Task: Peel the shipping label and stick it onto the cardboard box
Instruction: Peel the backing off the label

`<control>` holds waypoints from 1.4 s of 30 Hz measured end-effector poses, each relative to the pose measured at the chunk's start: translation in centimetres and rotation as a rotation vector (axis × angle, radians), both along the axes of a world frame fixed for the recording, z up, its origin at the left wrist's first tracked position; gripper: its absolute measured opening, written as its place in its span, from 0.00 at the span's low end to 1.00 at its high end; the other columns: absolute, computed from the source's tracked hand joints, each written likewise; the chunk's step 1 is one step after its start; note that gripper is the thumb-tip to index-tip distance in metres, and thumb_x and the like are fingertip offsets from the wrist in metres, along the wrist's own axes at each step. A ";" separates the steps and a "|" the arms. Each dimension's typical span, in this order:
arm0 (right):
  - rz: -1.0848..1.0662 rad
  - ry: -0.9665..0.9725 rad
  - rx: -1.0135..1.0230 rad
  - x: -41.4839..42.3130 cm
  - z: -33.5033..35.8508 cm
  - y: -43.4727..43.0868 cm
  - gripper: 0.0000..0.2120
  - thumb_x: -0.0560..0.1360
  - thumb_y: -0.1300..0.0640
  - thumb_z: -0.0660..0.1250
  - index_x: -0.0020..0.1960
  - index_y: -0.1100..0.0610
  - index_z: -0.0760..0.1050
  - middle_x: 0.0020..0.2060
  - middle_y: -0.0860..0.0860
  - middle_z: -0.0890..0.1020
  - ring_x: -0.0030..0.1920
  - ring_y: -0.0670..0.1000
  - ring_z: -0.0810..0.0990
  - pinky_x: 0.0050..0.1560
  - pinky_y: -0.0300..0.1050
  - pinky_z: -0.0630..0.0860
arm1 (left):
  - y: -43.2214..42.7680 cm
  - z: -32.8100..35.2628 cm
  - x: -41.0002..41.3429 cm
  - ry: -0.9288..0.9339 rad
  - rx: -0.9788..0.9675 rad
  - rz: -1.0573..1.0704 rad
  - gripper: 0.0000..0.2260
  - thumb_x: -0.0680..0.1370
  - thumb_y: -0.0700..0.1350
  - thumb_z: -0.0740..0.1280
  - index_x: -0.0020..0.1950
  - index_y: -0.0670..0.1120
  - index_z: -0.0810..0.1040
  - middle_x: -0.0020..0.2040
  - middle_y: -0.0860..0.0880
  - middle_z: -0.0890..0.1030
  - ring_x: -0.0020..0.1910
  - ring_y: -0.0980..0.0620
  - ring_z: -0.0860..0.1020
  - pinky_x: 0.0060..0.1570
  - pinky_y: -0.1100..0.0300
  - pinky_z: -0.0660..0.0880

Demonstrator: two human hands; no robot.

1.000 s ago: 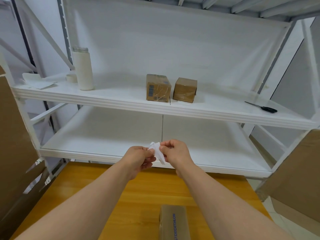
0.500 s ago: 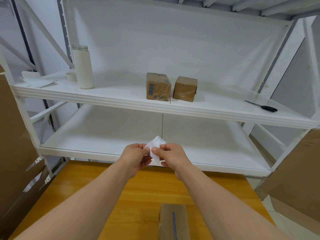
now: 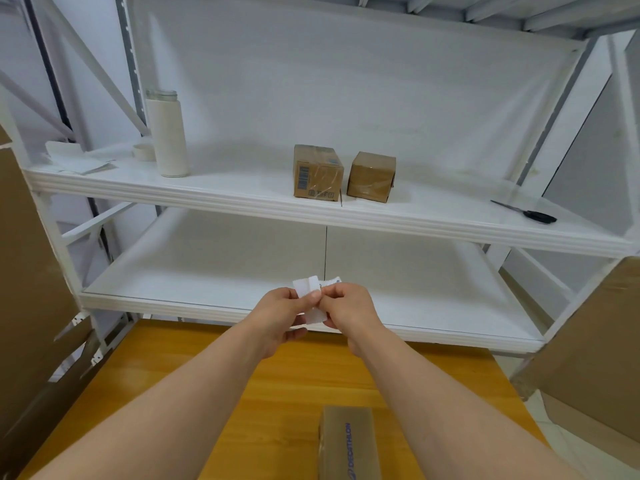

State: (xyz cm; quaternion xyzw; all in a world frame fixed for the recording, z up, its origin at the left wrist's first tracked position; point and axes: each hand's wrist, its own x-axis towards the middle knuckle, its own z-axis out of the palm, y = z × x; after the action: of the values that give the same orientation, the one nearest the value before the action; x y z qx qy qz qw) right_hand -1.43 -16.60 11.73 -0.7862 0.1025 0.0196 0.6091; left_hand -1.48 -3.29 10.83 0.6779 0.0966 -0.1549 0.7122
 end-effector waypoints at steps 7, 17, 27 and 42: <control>-0.029 0.049 0.058 -0.2 0.0 -0.5 0.06 0.78 0.56 0.69 0.46 0.57 0.80 0.43 0.52 0.82 0.38 0.50 0.78 0.42 0.43 0.80 | 0.5 -0.4 0.4 -0.001 -0.016 0.107 0.10 0.81 0.39 0.66 0.59 0.36 0.77 0.56 0.37 0.83 0.49 0.42 0.80 0.48 0.50 0.80; -0.036 0.085 0.105 0.0 -0.5 -0.6 0.08 0.78 0.57 0.69 0.53 0.61 0.80 0.58 0.59 0.82 0.28 0.48 0.80 0.45 0.47 0.85 | 0.2 -0.7 0.5 -0.001 0.084 0.146 0.09 0.80 0.36 0.65 0.59 0.40 0.77 0.51 0.42 0.82 0.46 0.45 0.80 0.38 0.56 0.76; -0.038 0.080 0.118 0.1 -0.1 -1.0 0.06 0.77 0.61 0.69 0.54 0.60 0.78 0.60 0.57 0.80 0.30 0.49 0.85 0.48 0.47 0.85 | 0.4 -0.7 0.9 0.030 0.048 0.213 0.16 0.76 0.30 0.63 0.63 0.40 0.72 0.49 0.39 0.80 0.35 0.48 0.76 0.27 0.59 0.72; 0.012 0.052 0.154 -0.7 0.6 -0.7 0.06 0.73 0.63 0.73 0.49 0.62 0.80 0.51 0.57 0.84 0.42 0.51 0.85 0.53 0.49 0.84 | 0.8 -0.4 -0.2 -0.014 -0.022 0.080 0.18 0.73 0.38 0.75 0.61 0.42 0.76 0.53 0.41 0.82 0.41 0.49 0.74 0.38 0.57 0.75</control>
State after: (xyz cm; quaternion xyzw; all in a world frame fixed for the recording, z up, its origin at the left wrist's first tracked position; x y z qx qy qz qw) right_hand -2.10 -17.25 12.37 -0.7368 0.1118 0.0514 0.6648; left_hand -1.67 -2.46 10.48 0.6667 0.1168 -0.1228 0.7258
